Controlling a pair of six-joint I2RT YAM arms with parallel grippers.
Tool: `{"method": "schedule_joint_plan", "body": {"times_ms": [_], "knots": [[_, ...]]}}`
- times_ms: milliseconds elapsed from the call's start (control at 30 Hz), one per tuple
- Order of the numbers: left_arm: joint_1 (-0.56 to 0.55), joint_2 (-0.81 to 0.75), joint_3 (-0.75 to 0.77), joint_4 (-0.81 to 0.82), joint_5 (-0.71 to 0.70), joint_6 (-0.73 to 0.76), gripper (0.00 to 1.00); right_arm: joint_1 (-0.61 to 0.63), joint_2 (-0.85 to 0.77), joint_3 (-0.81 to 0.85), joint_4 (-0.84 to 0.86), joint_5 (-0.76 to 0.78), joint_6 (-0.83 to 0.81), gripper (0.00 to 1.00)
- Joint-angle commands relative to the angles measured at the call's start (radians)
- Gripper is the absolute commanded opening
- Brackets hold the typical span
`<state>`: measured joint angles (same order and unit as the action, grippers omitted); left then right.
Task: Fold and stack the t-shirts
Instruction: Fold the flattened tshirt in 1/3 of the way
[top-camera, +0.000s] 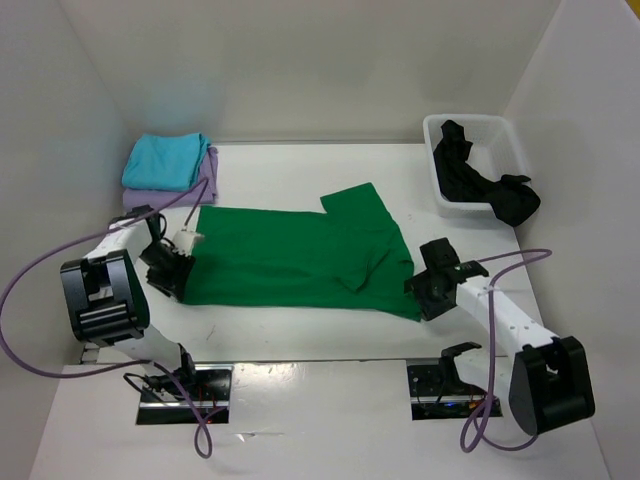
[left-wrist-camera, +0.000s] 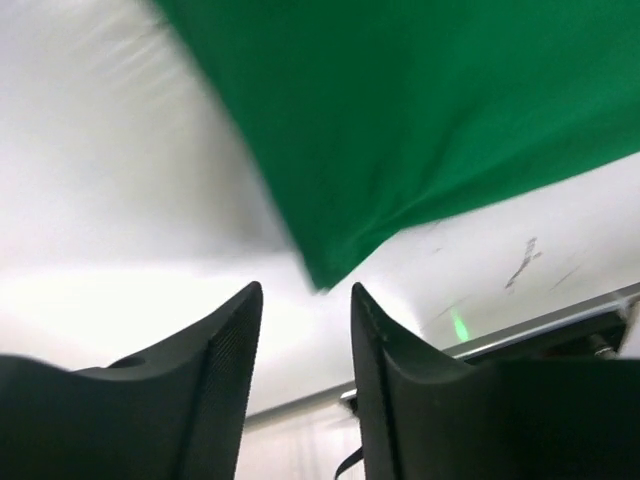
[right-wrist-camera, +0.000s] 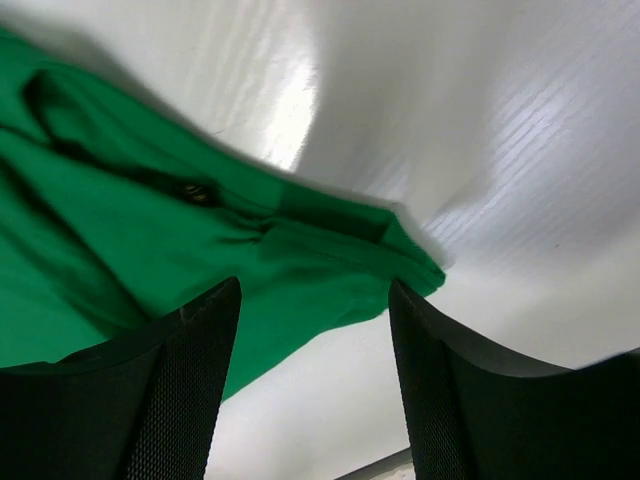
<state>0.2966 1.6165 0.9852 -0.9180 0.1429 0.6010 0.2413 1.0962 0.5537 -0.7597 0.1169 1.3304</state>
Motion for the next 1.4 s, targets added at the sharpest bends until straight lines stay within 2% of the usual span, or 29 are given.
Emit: {"method": "schedule_joint_plan", "body": {"times_ms": [0, 100, 167, 200, 233, 300, 333, 367, 433, 467, 533, 567, 633, 667, 733, 833, 1033, 1133, 1167, 1267, 1367], "knots": [[0.044, -0.069, 0.016, -0.045, -0.084, 0.013, 0.5, -0.005, -0.081, 0.005, -0.003, 0.047, 0.009, 0.67], [0.075, -0.113, 0.078, -0.045, -0.193, 0.013, 0.56, -0.005, -0.091, 0.005, -0.013, 0.056, 0.018, 0.68], [0.075, -0.132, 0.148, -0.036, -0.258, 0.013, 0.67, -0.005, -0.104, 0.026, -0.023, 0.075, 0.027, 0.72], [0.075, -0.141, 0.182, -0.036, -0.258, 0.013, 0.7, -0.005, -0.125, 0.026, -0.033, 0.075, 0.027, 0.72], [0.059, -0.141, 0.219, -0.048, -0.243, 0.013, 0.79, -0.005, -0.134, 0.035, -0.033, 0.085, 0.027, 0.76], [0.015, -0.15, 0.343, -0.086, -0.162, 0.025, 0.91, -0.005, -0.165, 0.035, -0.044, 0.095, 0.027, 0.81], [-0.017, -0.15, 0.384, -0.096, -0.137, 0.025, 0.96, -0.005, -0.174, 0.044, -0.044, 0.095, 0.027, 0.82], [-0.105, -0.15, 0.424, -0.096, -0.099, 0.007, 0.99, -0.005, -0.185, 0.045, -0.044, 0.104, 0.027, 0.82], [-0.222, -0.15, 0.516, -0.107, -0.062, -0.015, 0.99, -0.005, -0.203, 0.045, -0.055, 0.104, 0.027, 0.82], [-0.355, -0.159, 0.535, -0.093, -0.014, -0.036, 0.99, -0.005, -0.217, 0.045, -0.055, 0.113, 0.027, 0.82], [-0.497, -0.159, 0.535, -0.023, 0.044, -0.056, 0.99, -0.005, -0.226, 0.035, -0.055, 0.122, 0.036, 0.82], [-0.634, -0.159, 0.514, 0.046, 0.105, -0.056, 0.99, -0.005, -0.226, 0.035, -0.055, 0.122, 0.036, 0.82], [-0.762, -0.159, 0.468, 0.129, 0.158, -0.046, 0.99, -0.005, -0.236, 0.035, -0.055, 0.132, 0.036, 0.82], [-0.872, -0.146, 0.431, 0.196, 0.168, -0.02, 0.99, -0.005, -0.236, 0.035, -0.055, 0.141, 0.036, 0.82], [-0.957, -0.043, 0.431, 0.232, 0.169, -0.02, 0.99, -0.005, -0.245, 0.045, -0.046, 0.141, 0.036, 0.82], [-1.053, 0.086, 0.472, 0.298, 0.19, -0.029, 0.99, -0.005, -0.275, 0.045, -0.055, 0.141, 0.046, 0.82], [-1.171, 0.209, 0.474, 0.412, 0.213, -0.032, 0.99, -0.005, -0.36, 0.014, -0.066, 0.141, 0.079, 0.81], [-1.202, 0.255, 0.465, 0.447, 0.222, -0.032, 0.93, -0.005, -0.371, 0.005, -0.066, 0.132, 0.079, 0.8], [-1.212, 0.255, 0.464, 0.464, 0.222, -0.032, 0.83, -0.005, -0.371, 0.005, -0.066, 0.132, 0.079, 0.8], [-1.212, 0.295, 0.464, 0.473, 0.233, -0.041, 0.64, -0.005, -0.361, 0.005, -0.066, 0.122, 0.07, 0.8], [-1.212, 0.327, 0.474, 0.461, 0.244, -0.003, 0.66, -0.005, -0.361, 0.005, -0.056, 0.122, 0.061, 0.8]]}}
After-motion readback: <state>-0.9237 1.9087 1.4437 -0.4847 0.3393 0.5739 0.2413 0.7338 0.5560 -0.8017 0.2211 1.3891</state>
